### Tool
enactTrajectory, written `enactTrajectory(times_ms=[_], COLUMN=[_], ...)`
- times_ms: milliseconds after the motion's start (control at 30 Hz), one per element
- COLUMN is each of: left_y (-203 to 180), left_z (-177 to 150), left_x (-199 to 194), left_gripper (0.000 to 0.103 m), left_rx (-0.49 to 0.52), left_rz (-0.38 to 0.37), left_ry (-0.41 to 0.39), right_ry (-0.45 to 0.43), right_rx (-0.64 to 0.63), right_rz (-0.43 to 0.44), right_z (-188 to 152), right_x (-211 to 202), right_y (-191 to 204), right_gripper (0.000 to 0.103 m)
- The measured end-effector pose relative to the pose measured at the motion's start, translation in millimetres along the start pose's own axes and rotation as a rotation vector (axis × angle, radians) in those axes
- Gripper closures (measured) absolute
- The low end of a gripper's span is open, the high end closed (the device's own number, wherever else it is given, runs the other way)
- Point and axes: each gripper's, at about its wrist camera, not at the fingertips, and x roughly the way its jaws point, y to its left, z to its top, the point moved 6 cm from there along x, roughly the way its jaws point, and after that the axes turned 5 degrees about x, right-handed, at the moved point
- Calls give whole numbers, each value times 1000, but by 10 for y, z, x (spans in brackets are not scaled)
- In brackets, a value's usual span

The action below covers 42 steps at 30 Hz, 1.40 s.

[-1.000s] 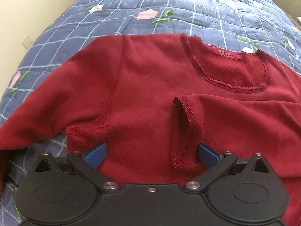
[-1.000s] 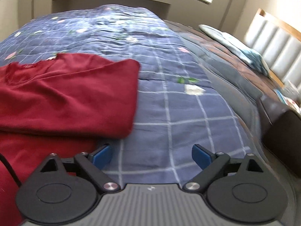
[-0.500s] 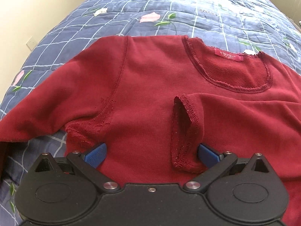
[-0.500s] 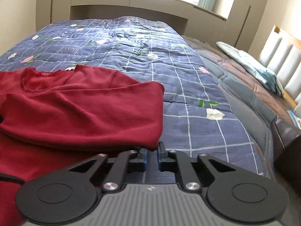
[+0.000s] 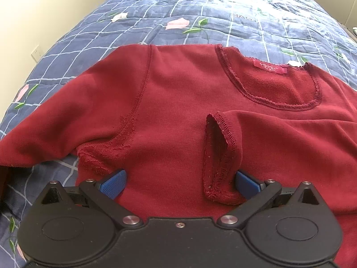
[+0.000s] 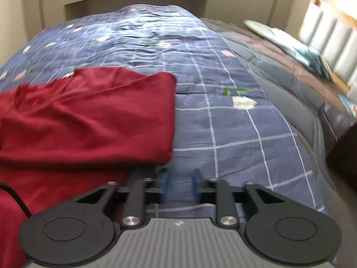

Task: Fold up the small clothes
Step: 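Open the right gripper and release the folded sleeve, then grasp the other sleeve cuff with the left gripper and lift it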

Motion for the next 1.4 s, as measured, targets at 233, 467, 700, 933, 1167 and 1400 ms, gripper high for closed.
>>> enactTrajectory(times_ms=[233,467,700,933,1167,1400], left_y=[17,13,18,25,101,551], left_z=[-1,-9,-11,-18,3,-173], left_x=[-5,-14,-21,-11,-86,-550], left_gripper=[0,0,0,0,0,1], left_rx=[2,3,5,11,-31,-285], left_rz=[-10,-9,-12,-22,-50,-96], left_ry=[-1,-18,-25,-37,-22,-135], right_ry=[-99,-151,-52,14,35,12], right_rx=[-124,-154,46,168,111,132], right_rz=[-14,16,42,31,6,-84], right_z=[127,188,138,54,15,41], right_x=[49,-58,-8,132,-114,-532], right_y=[170,263,74,-195,-151,179], right_gripper=[68,93,95,102,48,0])
